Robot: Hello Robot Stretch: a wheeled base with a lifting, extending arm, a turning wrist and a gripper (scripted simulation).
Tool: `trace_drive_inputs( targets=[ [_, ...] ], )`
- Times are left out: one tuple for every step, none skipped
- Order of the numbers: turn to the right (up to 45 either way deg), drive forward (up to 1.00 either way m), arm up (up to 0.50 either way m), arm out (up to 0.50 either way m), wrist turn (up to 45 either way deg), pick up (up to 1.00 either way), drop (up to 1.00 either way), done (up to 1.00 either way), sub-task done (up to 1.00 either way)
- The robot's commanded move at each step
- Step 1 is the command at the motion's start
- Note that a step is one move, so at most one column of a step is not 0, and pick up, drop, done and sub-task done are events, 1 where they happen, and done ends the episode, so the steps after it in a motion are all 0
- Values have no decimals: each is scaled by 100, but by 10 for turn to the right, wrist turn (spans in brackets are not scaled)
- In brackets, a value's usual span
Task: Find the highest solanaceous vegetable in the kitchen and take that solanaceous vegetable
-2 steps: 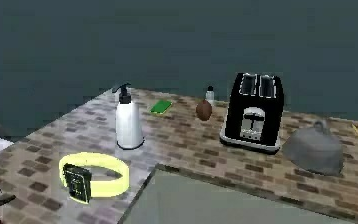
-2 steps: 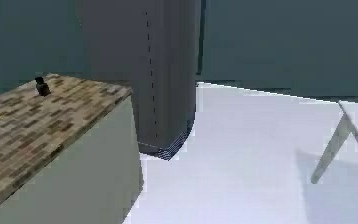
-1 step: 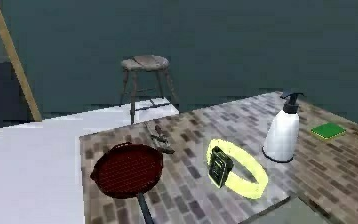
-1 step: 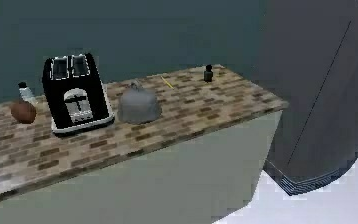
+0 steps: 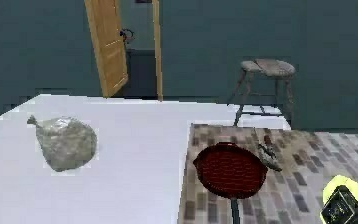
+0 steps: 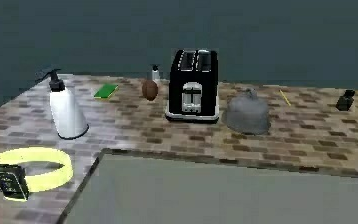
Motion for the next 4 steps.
trace_drive_inputs(
  targets=[
    [450, 0, 0, 0, 0, 0, 0, 0, 0],
    [450, 0, 0, 0, 0, 0, 0, 0, 0],
    [300, 0, 0, 0, 0, 0, 0, 0, 0],
    [0, 35, 0, 0, 0, 0, 0, 0, 0]
  ],
)
